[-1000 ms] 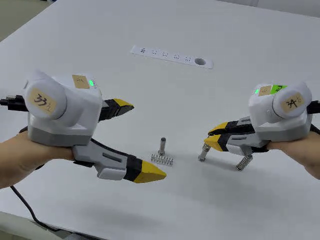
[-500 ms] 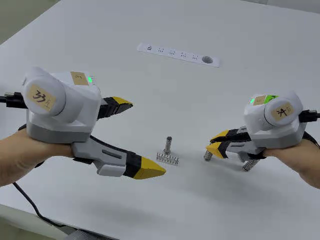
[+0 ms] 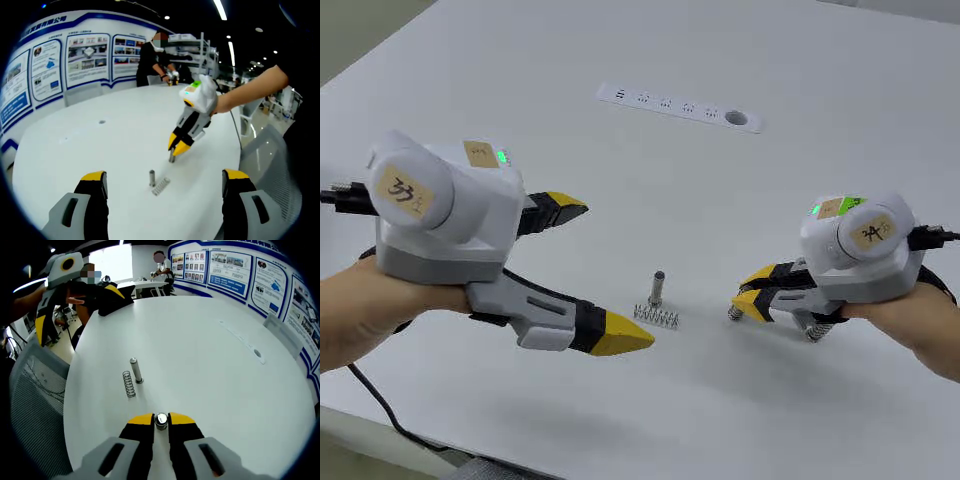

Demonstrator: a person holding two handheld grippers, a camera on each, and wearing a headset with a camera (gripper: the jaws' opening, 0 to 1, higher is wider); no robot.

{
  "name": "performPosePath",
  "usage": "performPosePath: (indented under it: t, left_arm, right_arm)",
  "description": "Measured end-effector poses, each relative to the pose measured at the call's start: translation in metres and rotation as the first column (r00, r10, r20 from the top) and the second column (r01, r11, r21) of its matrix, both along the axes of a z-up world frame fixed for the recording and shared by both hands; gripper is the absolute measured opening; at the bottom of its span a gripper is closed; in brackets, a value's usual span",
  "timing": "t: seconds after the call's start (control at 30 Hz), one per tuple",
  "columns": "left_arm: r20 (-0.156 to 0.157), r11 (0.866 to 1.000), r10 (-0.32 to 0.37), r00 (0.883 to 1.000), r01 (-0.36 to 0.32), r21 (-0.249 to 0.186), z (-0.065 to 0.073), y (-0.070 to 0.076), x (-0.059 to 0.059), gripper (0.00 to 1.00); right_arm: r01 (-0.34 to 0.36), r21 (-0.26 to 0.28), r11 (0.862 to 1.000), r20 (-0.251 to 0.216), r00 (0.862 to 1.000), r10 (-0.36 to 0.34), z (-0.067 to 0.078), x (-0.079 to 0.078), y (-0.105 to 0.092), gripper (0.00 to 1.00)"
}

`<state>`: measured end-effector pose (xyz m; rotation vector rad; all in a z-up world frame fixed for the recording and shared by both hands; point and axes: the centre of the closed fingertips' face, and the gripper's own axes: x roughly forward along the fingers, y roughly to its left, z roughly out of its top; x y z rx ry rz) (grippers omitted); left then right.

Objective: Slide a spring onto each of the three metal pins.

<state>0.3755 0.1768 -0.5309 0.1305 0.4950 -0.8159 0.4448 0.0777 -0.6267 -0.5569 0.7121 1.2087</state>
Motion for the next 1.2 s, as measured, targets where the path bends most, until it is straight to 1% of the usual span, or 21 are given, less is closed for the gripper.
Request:
performPosePath:
  t: [0.1,0.2,0.37,0.47,0.57,0.67,0.83,0.93,0.97,1.03,1.2]
  left_arm:
    - [0.000,1.000,-0.003,1.000,0.003,0.003,0.000,0.000,-0.001,0.97]
    - [0.001,1.000,-0.006,1.000,0.006,0.007,0.000,0.000,-0.001,0.97]
    - [0.004,1.000,-0.004,1.000,0.004,0.011,0.000,0.001,-0.002,0.97]
    - [0.005,1.000,0.000,1.000,0.000,0.010,0.000,0.003,-0.003,0.97]
    - [0.008,1.000,0.004,1.000,-0.004,0.007,0.000,0.004,-0.003,0.97]
    - [0.009,1.000,0.005,1.000,-0.005,0.010,0.000,0.005,-0.003,0.97]
    - [0.012,1.000,0.006,1.000,-0.006,0.006,-0.001,0.008,-0.006,0.97]
    - [0.008,1.000,0.011,1.000,-0.012,0.012,-0.003,0.013,-0.008,0.97]
    - [0.007,1.000,0.014,1.000,-0.014,0.012,-0.003,0.015,-0.009,0.97]
    - [0.005,1.000,0.017,1.000,-0.017,0.012,-0.003,0.018,-0.011,0.96]
    - [-0.002,0.999,0.028,1.000,-0.028,0.019,-0.006,0.028,-0.013,0.96]
  right_arm:
    - [0.006,0.004,1.000,0.002,1.000,-0.006,0.002,0.000,0.000,0.12]
    - [0.006,0.007,1.000,0.007,1.000,-0.006,0.007,0.000,0.000,0.16]
    - [0.005,0.021,1.000,0.030,1.000,-0.006,0.019,0.000,0.001,0.17]
    - [-0.005,0.044,0.999,0.044,0.999,0.003,0.029,-0.003,0.008,0.17]
    - [-0.026,0.060,0.998,0.053,0.998,0.023,0.036,-0.008,0.017,0.18]
    - [-0.053,0.065,0.996,0.063,0.997,0.049,0.040,-0.014,0.027,0.18]
    - [-0.092,0.060,0.994,0.060,0.994,0.088,0.036,-0.023,0.042,0.19]
    - [-0.102,0.064,0.993,0.041,0.994,0.100,0.033,-0.029,0.049,0.20]
    - [-0.107,0.069,0.992,0.029,0.994,0.106,0.031,-0.033,0.052,0.20]
    - [-0.114,0.065,0.991,0.027,0.993,0.113,0.027,-0.036,0.056,0.20]
    - [-0.140,0.036,0.990,0.013,0.990,0.139,0.013,-0.045,0.066,0.20]
